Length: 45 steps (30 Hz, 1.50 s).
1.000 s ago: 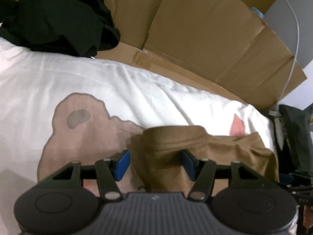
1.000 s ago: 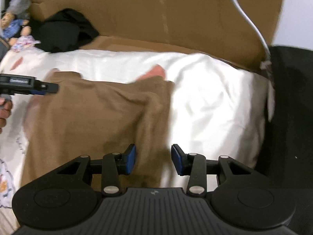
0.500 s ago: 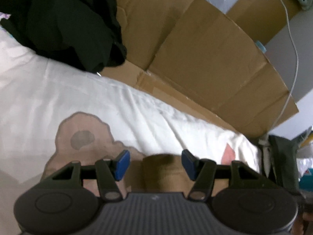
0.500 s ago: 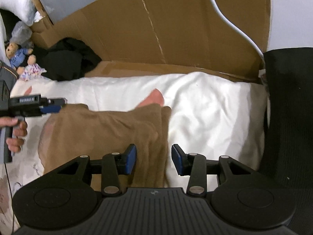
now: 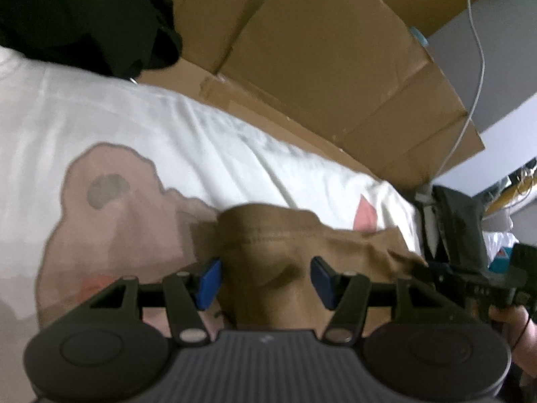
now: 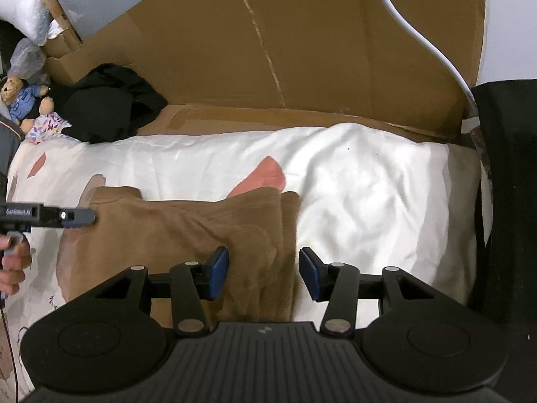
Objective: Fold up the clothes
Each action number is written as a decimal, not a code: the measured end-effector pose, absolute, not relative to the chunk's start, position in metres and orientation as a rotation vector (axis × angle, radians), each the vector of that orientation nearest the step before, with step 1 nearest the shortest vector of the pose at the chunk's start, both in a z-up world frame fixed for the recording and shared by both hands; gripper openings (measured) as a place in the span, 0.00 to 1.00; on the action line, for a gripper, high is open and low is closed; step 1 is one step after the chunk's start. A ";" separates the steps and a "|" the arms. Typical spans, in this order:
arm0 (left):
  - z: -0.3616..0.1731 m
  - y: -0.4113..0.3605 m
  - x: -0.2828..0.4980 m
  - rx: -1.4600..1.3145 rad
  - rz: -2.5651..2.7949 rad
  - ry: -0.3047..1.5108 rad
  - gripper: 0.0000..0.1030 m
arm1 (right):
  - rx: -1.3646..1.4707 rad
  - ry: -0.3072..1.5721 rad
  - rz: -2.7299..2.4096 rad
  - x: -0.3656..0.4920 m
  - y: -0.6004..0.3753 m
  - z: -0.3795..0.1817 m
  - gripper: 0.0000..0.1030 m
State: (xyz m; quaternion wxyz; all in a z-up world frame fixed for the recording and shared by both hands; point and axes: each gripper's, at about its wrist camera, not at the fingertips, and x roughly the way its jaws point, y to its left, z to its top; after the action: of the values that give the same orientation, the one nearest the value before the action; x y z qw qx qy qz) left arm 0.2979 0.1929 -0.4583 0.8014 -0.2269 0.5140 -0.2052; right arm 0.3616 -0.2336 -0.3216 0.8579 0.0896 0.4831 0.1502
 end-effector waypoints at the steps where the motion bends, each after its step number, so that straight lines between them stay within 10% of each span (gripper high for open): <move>1: -0.460 0.192 0.299 -0.492 -0.438 1.100 0.59 | 0.195 1.014 0.318 0.363 -0.235 -0.323 0.48; 6: -0.469 0.188 0.306 -0.521 -0.431 1.088 0.59 | 0.144 1.012 0.338 0.367 -0.235 -0.330 0.19; 12: -0.476 0.184 0.314 -0.556 -0.432 1.070 0.58 | 0.156 1.046 0.341 0.377 -0.238 -0.341 0.19; 17: -0.476 0.186 0.316 -0.574 -0.453 1.053 0.35 | 0.209 1.079 0.304 0.384 -0.245 -0.353 0.50; 26: -0.474 0.190 0.321 -0.608 -0.490 1.023 0.18 | 0.280 1.106 0.454 0.395 -0.247 -0.361 0.49; 34: -0.467 0.187 0.323 -0.623 -0.488 0.982 0.14 | 0.271 1.088 0.526 0.400 -0.250 -0.355 0.22; 37: -0.470 0.184 0.325 -0.623 -0.453 1.003 0.18 | 0.306 1.074 0.534 0.401 -0.257 -0.353 0.22; 40: -0.473 0.183 0.323 -0.618 -0.391 1.029 0.43 | 0.288 1.099 0.504 0.402 -0.252 -0.358 0.27; 45: -0.463 0.188 0.306 -0.581 -0.326 1.039 0.58 | 0.268 1.109 0.459 0.402 -0.247 -0.350 0.53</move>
State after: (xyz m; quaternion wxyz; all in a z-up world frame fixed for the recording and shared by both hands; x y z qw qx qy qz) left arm 0.3059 0.1880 -0.4627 0.8157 -0.2723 0.4870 -0.1527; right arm 0.4020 -0.2468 -0.3505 0.8168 0.1259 0.5202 0.2154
